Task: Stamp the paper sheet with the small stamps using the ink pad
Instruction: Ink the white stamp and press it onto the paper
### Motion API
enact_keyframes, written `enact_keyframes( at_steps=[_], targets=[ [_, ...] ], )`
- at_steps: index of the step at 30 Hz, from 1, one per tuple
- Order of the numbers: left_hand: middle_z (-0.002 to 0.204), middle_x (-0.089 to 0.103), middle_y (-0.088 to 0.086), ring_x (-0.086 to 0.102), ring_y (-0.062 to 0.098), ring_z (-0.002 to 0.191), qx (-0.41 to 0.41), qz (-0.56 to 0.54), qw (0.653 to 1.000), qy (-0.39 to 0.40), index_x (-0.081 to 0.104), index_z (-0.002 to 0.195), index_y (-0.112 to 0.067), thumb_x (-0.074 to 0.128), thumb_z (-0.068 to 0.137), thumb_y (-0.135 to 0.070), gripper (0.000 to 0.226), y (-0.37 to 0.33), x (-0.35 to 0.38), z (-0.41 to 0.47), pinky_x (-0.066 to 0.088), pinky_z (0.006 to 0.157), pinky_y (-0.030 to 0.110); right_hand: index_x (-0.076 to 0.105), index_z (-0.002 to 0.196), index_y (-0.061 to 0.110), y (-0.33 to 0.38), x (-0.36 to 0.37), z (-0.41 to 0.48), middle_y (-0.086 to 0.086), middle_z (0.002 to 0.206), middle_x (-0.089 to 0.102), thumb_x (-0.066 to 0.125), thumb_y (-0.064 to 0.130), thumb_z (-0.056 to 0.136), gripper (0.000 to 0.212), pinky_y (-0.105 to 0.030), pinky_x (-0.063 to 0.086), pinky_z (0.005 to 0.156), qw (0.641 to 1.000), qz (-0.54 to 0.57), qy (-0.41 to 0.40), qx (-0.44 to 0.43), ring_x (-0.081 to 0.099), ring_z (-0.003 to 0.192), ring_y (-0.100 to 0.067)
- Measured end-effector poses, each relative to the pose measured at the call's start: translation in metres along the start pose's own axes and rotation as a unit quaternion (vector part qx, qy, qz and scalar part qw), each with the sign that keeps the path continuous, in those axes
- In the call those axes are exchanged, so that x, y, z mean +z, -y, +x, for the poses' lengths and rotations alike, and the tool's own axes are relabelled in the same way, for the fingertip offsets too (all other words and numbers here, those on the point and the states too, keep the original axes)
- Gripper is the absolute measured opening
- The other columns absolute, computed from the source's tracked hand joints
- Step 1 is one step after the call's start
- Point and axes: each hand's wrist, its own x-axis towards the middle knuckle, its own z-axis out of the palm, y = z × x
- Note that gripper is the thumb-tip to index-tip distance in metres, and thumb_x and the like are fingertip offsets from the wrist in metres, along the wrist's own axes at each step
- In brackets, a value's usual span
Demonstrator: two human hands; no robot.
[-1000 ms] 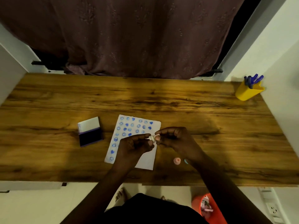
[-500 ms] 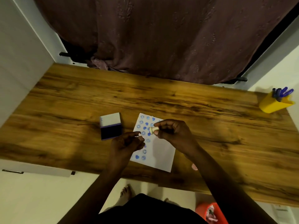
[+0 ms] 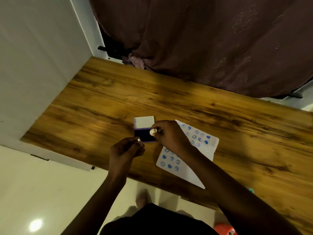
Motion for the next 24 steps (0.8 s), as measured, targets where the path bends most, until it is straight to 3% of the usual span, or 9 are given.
enact_keyframes(
  at_steps=[16,24],
  targets=[
    [0.099,0.081,0.015,0.078,0.037,0.094,-0.010,0.009,1.000,0.014,0.075,0.115,-0.006,0.068,0.099,-0.012,0.019,0.001,-0.021,0.022,0.064,0.084,0.043,0.072,0.126,0.013,-0.004,0.039,0.020,-0.013,0.125,0.073,0.069,0.012,0.094,0.032,-0.044,0.058,0.096,0.991,-0.130,0.043,0.005,0.069,0.115,-0.032],
    [0.101,0.081,0.016,0.078,0.037,0.094,-0.007,0.002,0.999,0.033,0.076,0.115,-0.005,0.069,0.098,-0.011,0.019,-0.001,-0.012,0.023,0.064,0.086,0.044,0.075,0.117,0.013,-0.001,0.037,0.023,-0.015,0.117,0.075,0.073,0.010,0.090,0.028,-0.037,0.058,0.087,0.988,-0.149,0.040,0.002,0.071,0.109,-0.033]
  ],
)
